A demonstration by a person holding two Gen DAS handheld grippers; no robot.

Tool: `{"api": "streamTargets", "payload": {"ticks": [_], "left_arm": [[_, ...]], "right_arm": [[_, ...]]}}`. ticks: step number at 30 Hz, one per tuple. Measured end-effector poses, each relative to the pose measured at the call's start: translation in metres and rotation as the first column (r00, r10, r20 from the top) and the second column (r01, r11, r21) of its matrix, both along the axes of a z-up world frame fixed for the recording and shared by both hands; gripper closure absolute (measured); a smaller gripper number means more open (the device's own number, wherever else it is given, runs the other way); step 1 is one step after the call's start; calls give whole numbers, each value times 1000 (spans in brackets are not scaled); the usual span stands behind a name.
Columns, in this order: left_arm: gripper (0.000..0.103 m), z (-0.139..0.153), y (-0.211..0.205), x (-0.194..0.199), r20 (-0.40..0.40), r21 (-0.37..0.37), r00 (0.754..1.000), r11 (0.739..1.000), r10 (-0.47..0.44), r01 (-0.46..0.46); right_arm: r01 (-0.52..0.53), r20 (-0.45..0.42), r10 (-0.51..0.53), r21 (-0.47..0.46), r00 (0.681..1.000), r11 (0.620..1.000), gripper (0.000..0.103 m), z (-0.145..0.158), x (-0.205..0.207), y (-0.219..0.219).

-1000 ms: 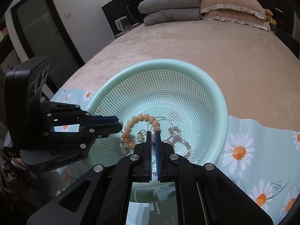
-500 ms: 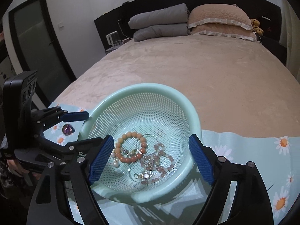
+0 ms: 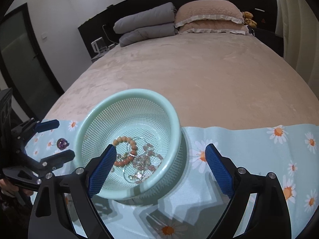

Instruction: Organize jewelry

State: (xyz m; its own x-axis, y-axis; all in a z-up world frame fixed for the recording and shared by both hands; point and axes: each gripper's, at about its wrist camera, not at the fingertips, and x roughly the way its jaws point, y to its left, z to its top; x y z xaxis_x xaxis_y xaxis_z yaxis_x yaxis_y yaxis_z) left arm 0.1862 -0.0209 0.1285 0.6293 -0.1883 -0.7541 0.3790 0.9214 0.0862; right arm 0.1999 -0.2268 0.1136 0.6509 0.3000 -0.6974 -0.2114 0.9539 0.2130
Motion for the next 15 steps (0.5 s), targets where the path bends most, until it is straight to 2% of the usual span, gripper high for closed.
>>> {"api": "streamTargets", "payload": {"ticks": [9, 15], "left_arm": [[6, 3, 8, -33, 12, -51, 998, 996, 68, -68], [6, -21, 17, -51, 9, -102, 989, 984, 148, -146]], "right_arm": [[53, -46, -55, -52, 997, 997, 15, -6, -33, -7], [43, 12, -42, -81, 999, 996, 15, -15, -77, -8]]}}
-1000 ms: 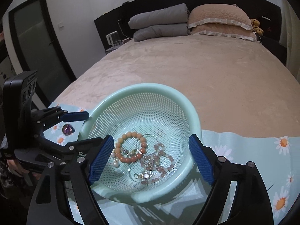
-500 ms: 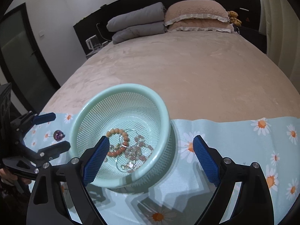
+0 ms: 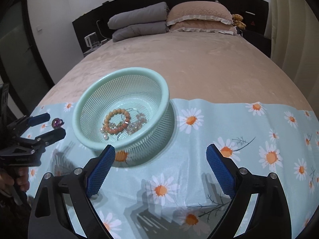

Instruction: Organize jewelry

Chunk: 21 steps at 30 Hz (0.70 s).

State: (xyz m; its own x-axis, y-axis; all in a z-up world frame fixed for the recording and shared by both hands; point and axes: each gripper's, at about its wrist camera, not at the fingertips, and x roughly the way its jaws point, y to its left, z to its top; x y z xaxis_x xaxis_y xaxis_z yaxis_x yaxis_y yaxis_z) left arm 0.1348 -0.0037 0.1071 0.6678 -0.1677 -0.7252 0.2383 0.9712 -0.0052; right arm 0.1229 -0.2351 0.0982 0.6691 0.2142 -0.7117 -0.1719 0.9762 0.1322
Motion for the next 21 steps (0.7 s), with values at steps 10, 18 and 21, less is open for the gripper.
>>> {"api": "streamTargets", "payload": {"ticks": [10, 18, 21], "left_arm": [[6, -47, 1, -18, -10, 60, 1000, 998, 26, -25], [6, -43, -2, -39, 57, 15, 998, 1000, -9, 9], [6, -37, 0, -43, 58, -22, 998, 1000, 7, -6]], "right_arm": [[13, 6, -12, -99, 1000, 995, 14, -31, -37, 10], [17, 75, -8, -114, 997, 993, 14, -31, -44, 26], [18, 78, -6, -158, 997, 987, 14, -32, -46, 35]]}}
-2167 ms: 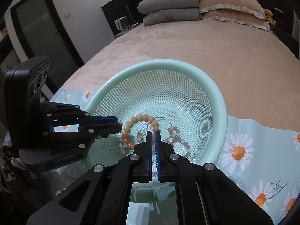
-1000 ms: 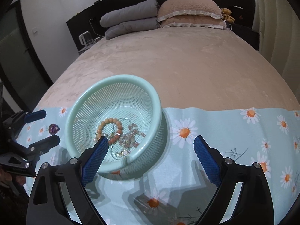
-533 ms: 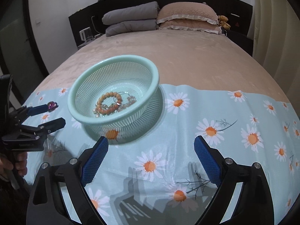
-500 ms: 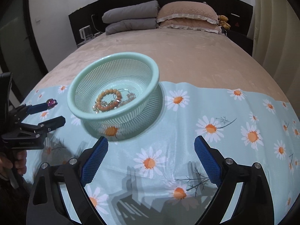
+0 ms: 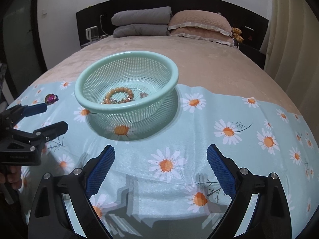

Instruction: Organize jewelry

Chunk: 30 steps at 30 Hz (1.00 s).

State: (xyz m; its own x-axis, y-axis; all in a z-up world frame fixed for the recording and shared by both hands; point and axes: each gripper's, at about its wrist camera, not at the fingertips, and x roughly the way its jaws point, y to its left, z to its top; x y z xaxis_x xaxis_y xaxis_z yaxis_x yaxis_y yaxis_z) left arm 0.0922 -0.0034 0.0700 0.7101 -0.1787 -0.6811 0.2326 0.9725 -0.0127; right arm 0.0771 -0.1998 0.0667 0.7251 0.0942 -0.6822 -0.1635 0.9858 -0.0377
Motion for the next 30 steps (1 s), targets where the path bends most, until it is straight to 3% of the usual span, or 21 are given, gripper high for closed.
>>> {"api": "streamTargets", "payload": {"ticks": [4, 13, 19, 27, 30], "left_arm": [[6, 1, 1, -1, -9, -35, 1000, 999, 10, -11], [6, -14, 2, 2, -2, 9, 999, 999, 49, -49], [6, -13, -4, -5, 59, 79, 996, 995, 60, -65], [6, -15, -15, -8, 85, 131, 995, 990, 46, -57], [6, -16, -14, -7, 69, 110, 997, 993, 45, -52]], "right_arm": [[-19, 9, 19, -23, 1000, 1000, 11, 3, -7, 13], [0, 33, -1, 21, 999, 1000, 8, 7, -14, 10], [15, 13, -17, 103, 1000, 995, 8, 0, -10, -4], [-1, -10, 2, 94, 1000, 996, 8, -5, -8, -2], [-3, -16, 5, 87, 1000, 996, 8, -7, -8, 0]]}}
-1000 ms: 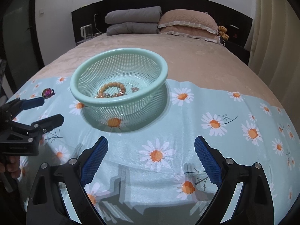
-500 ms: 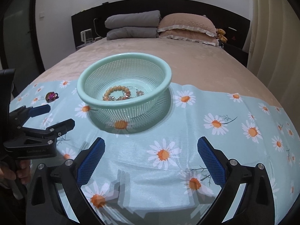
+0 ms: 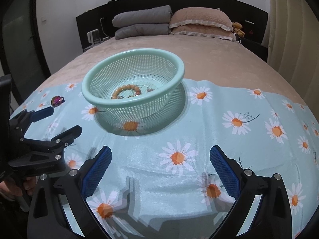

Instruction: Organize jewelry

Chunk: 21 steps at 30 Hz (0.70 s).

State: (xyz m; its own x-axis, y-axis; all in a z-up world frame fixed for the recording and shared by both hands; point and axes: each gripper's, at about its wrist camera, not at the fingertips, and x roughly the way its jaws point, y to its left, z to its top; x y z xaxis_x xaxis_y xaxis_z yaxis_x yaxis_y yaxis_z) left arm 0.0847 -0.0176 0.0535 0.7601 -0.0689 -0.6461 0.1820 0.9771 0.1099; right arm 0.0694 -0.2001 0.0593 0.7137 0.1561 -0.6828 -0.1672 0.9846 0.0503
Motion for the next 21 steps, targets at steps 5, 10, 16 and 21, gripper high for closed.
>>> {"api": "streamTargets", "payload": {"ticks": [5, 10, 16, 21], "left_arm": [[6, -2, -1, -1, -16, -31, 1000, 999, -10, 10], [6, 1, 3, -1, -4, -63, 1000, 998, 3, -3], [6, 6, 4, -4, 23, -77, 1000, 997, 4, -3], [6, 6, 4, -4, 25, -73, 1000, 997, 16, -14]], "right_arm": [[-7, -5, 7, -10, 1000, 1000, 8, -1, -1, 3], [-11, -8, 11, -10, 1000, 1000, 8, -1, -1, 3], [-18, -11, 18, -25, 1000, 1000, 8, -2, -1, 6], [-25, -22, 24, -45, 999, 999, 8, -4, 0, 7]]}}
